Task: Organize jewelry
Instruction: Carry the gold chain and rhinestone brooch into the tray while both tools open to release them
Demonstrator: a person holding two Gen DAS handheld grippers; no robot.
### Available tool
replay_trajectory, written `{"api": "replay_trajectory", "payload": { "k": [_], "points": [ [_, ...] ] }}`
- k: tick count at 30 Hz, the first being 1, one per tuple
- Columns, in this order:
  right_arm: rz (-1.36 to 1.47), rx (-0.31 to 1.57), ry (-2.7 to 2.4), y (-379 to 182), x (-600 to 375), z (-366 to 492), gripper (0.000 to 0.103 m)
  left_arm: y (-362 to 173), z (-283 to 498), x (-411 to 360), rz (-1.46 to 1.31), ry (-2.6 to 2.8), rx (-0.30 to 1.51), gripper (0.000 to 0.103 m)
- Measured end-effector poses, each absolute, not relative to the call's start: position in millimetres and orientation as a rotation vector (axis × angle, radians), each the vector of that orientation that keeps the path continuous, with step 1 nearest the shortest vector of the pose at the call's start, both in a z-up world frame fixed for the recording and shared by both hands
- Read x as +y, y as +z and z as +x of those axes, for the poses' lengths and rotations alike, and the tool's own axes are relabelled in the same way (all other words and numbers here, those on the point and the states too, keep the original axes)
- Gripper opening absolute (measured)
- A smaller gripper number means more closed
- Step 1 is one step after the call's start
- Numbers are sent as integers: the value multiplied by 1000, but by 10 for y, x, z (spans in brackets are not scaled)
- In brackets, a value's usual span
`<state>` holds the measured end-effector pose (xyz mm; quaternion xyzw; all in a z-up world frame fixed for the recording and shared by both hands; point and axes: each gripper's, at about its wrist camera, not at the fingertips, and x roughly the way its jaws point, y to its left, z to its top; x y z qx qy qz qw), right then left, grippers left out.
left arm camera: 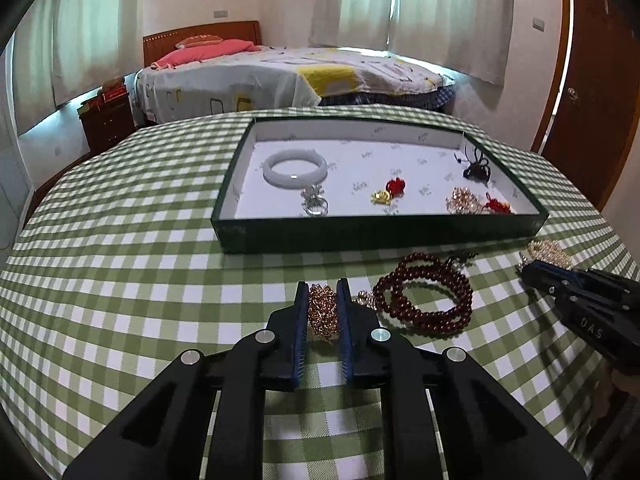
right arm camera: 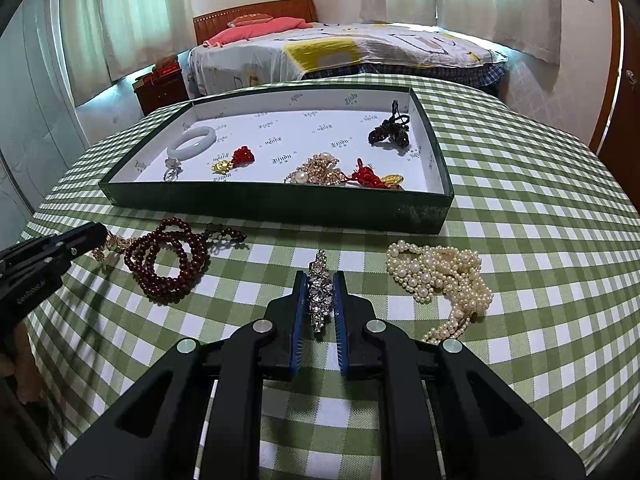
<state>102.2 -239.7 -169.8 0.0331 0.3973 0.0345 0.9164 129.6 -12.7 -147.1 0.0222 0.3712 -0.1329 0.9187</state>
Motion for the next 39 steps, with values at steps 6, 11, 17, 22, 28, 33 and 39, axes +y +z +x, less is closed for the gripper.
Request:
{"api": "replay_trajectory", "payload": {
  "k": [6,11,17,22,28,33,39],
  "points": [
    [71,801,74,-1627,-2383,984,13,-1343,1249,-91,30,-267,733,15],
    [71,776,80,-1516,-2369,940,13,-1213,1222,-83,21,-264,701,15],
    [75,749,90,-1381,-2356,885,13,-1078,1198,-74,10,-262,670,15],
    [79,722,96,-1257,-2345,855,13,-958,1178,-93,7,-270,638,15],
    [79,699,105,-1145,-2326,846,13,-840,1173,-90,-3,-272,609,15],
    [79,686,111,-1085,-2309,861,13,-755,1197,-71,-14,-274,595,15],
    [76,661,115,-980,-2308,914,13,-608,1243,-92,-14,-283,560,15]
  ]
}}
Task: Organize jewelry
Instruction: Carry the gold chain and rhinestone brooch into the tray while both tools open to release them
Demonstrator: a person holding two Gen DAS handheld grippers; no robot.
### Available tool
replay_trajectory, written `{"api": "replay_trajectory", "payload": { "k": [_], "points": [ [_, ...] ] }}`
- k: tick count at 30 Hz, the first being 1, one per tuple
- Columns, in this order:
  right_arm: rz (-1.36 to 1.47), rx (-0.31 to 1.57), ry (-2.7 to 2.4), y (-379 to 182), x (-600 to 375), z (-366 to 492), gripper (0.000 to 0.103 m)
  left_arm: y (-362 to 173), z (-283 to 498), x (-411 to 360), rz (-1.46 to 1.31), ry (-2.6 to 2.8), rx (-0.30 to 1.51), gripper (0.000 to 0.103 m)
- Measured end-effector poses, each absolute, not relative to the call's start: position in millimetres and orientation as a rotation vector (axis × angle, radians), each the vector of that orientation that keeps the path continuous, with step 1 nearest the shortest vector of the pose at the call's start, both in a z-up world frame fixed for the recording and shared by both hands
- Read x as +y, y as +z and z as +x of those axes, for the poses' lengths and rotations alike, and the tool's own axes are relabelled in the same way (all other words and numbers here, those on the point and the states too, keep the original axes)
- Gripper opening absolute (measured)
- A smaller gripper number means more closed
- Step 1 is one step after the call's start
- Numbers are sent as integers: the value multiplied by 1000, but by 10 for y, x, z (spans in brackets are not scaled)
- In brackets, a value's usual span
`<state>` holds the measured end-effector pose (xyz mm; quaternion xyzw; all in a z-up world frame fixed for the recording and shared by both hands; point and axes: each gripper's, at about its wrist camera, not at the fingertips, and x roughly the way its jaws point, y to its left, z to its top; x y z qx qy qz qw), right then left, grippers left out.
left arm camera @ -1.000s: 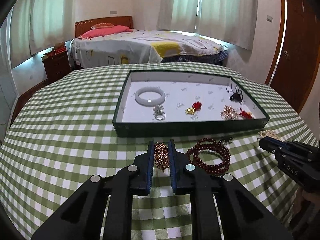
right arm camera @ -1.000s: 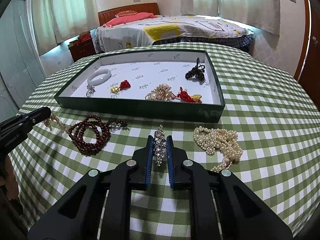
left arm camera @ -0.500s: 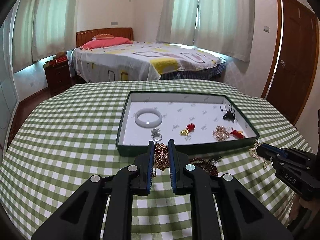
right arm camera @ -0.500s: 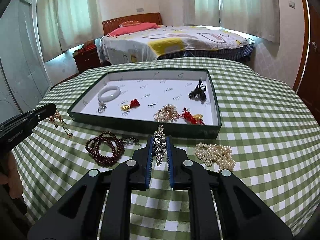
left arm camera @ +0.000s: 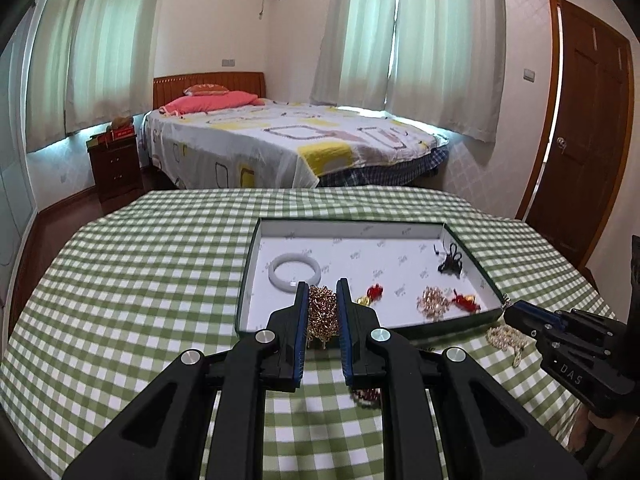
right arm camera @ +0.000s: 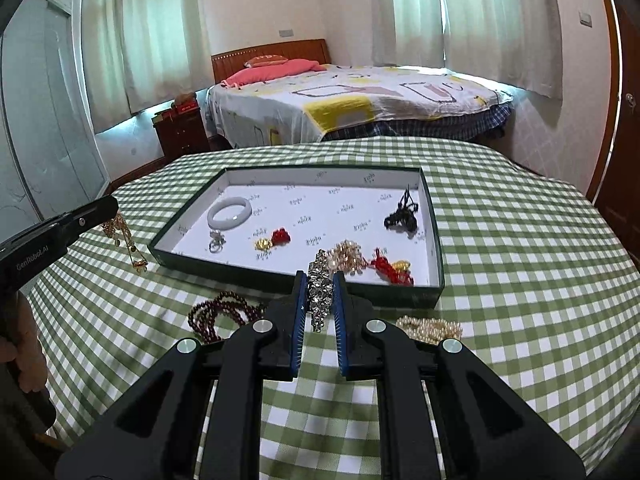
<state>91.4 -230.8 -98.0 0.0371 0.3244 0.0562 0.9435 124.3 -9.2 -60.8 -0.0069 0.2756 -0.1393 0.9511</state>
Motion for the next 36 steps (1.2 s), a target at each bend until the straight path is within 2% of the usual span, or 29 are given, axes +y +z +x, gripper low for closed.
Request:
{"api": "replay_trajectory", "payload": {
  "k": [29,36],
  "points": [
    [30,508,96,-481,-2429,1834,13,-285,2050,-686,1,-347,443,15],
    [43,581,105,-792,-2494,2195,13,-552,2390,-927,16,-361,511,15]
  ]
}}
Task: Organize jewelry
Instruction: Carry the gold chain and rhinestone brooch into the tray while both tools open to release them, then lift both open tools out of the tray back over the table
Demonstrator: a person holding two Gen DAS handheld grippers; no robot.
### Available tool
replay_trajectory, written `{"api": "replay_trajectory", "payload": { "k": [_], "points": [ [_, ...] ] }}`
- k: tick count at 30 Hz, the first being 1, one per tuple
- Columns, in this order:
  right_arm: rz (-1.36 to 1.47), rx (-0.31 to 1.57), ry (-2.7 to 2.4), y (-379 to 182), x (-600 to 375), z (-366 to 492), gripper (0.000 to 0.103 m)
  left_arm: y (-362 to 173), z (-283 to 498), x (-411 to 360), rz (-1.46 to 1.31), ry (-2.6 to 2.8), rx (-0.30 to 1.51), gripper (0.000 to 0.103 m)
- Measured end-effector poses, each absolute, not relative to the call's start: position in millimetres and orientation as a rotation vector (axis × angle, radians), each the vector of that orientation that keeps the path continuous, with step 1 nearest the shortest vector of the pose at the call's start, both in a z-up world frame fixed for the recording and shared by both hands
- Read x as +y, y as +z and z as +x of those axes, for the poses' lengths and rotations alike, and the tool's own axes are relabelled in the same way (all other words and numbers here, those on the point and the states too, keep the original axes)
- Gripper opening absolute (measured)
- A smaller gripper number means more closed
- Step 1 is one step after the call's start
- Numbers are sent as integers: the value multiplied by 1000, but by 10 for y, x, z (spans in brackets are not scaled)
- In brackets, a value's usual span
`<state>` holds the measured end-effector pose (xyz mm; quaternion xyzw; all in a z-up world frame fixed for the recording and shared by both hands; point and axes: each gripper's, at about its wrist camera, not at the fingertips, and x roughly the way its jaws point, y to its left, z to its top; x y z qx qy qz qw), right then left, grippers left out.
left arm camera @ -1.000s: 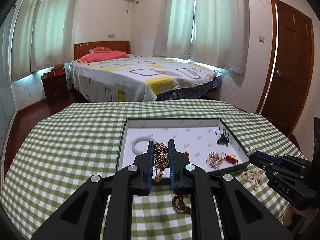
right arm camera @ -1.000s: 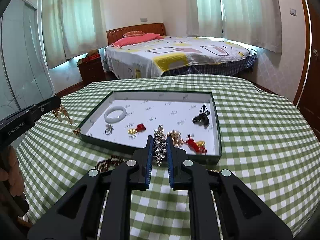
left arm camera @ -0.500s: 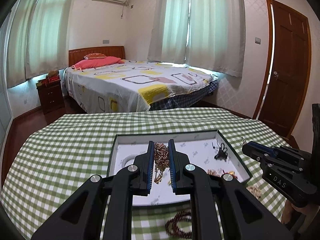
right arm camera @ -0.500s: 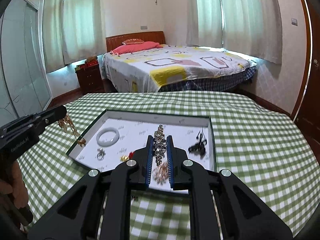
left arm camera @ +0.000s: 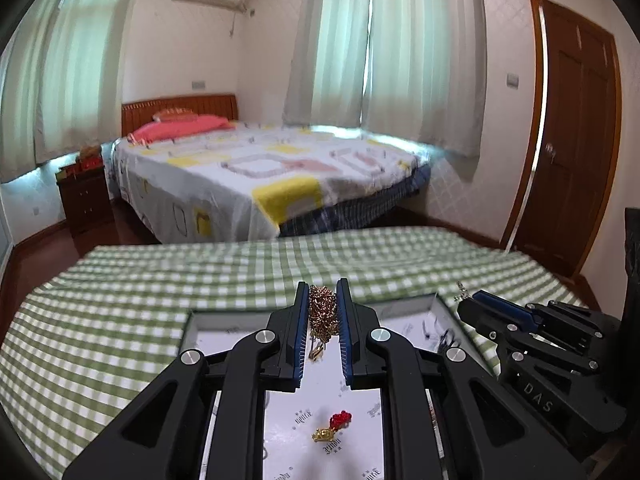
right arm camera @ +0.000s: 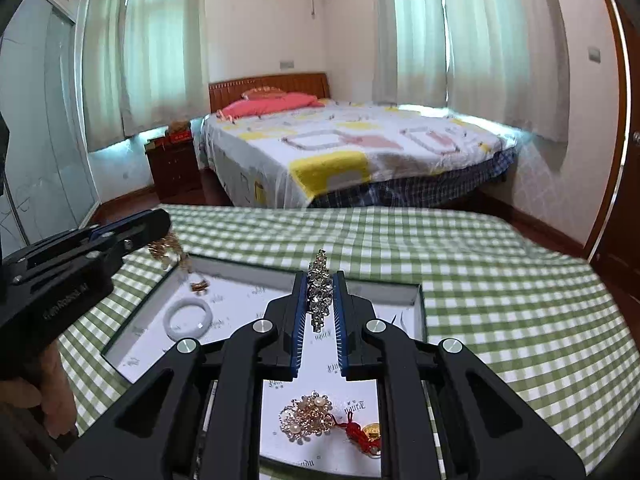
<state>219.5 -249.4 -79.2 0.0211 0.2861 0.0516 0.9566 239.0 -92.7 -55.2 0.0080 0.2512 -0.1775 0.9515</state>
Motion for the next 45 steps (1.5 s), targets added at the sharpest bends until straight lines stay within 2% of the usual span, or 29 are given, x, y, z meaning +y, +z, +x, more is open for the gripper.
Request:
{"api": "replay_trajectory", "payload": {
  "k": [6,12,38,40,41,42,43,45],
  "points": [
    [50,716,112,-1301,-2493,2444,13,-1058,2647,-1054,61,-334,655,15],
    [53,796,106,-1558,-2476,2566,13,-1350,2816,-1033,64,-300,783,15],
    [77,891,91,-1743,-2540,2757,15,-1543,2940,-1112,83,-262,910,17],
    [79,891,91,-1744,-2544,2758,16,-1549,2968,-1111,81,-260,917,20],
    [80,890,93,-1744,-2544,2755,17,-1547,2966,-1111,79,-259,917,27],
    [81,889,93,-1741,-2545,2754,22,-1538,2963,-1108,76,-256,913,33],
    [83,885,93,-1732,-2544,2747,28,-1532,2963,-1105,75,-255,910,35],
    [82,879,93,-1717,-2540,2737,31,-1527,2957,-1110,76,-255,905,38]
  ]
}}
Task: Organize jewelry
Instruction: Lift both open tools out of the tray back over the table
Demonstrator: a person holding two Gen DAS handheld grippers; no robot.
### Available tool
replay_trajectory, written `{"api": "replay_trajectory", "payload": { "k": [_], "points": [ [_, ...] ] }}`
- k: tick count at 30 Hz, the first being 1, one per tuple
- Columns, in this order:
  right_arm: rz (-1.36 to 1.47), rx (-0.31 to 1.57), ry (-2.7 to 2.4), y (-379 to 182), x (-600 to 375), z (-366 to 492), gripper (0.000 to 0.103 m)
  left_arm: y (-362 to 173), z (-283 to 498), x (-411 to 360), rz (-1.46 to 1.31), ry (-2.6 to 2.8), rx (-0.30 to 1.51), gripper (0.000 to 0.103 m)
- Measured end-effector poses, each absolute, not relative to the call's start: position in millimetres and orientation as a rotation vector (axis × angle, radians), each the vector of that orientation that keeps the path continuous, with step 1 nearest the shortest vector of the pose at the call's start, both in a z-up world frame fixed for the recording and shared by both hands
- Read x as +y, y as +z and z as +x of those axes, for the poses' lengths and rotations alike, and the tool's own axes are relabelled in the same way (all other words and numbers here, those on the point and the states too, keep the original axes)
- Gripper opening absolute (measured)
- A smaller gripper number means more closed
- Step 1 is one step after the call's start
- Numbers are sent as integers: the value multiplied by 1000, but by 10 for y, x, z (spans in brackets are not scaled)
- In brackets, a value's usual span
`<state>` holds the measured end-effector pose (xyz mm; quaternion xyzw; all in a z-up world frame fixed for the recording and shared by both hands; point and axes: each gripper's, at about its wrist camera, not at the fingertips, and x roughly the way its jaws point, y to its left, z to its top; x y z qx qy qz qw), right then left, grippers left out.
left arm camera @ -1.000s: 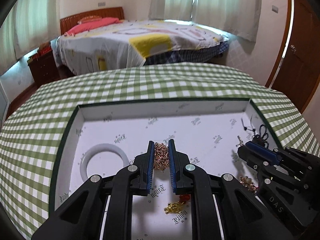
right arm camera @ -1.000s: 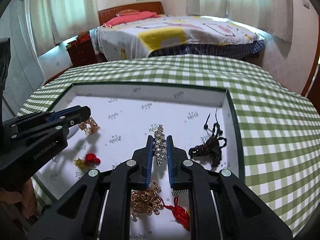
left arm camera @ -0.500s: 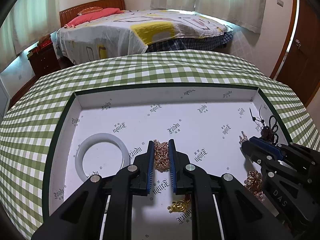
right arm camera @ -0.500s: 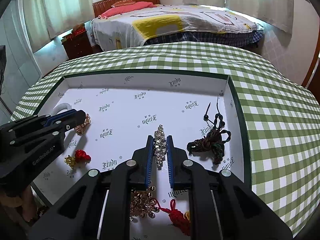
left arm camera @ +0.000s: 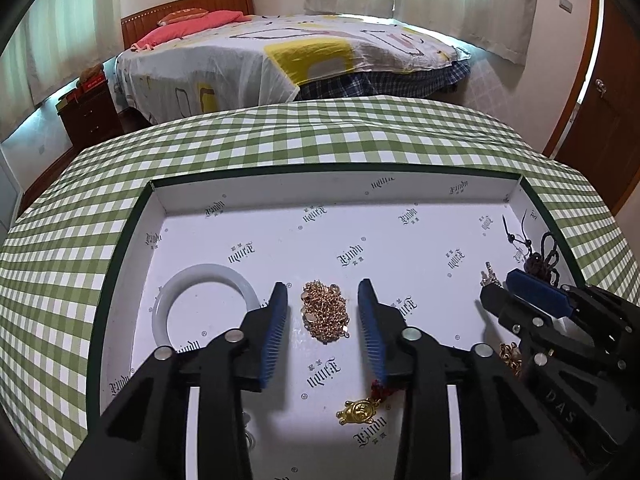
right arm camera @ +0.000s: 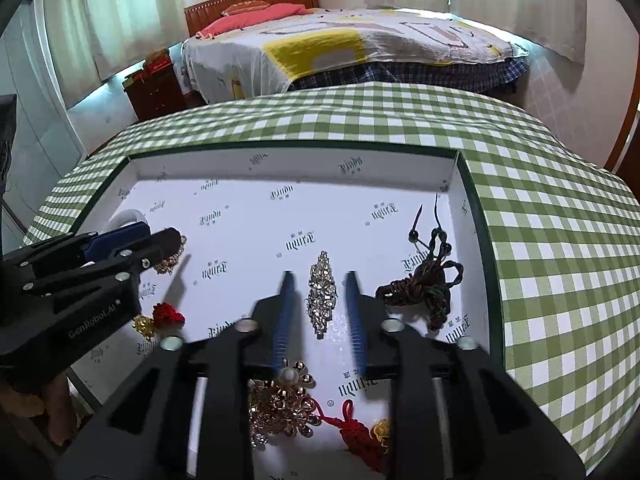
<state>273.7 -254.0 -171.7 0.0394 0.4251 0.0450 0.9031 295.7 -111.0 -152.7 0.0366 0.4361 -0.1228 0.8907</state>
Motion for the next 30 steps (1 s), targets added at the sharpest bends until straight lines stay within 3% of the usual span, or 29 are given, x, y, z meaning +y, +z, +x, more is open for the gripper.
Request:
{"api": "replay_trajectory", "payload": {
  "k": [4,6,19,30],
  "points": [
    [85,866,96,-1687,-2544,2708,33,-1514,2948,-1112,79,-251,902,46],
    [87,857,94,-1665,-2550,2691,40,-1499,2936,-1106,76,-246,896,53],
    [75,790,81,-1414,-2589,2515,55,-1259,2730,-1081,73,-233,822,72],
    [50,729,79,-1066,-2649,2180,56,-924,2365,-894,30,-217,749,73]
  ]
}}
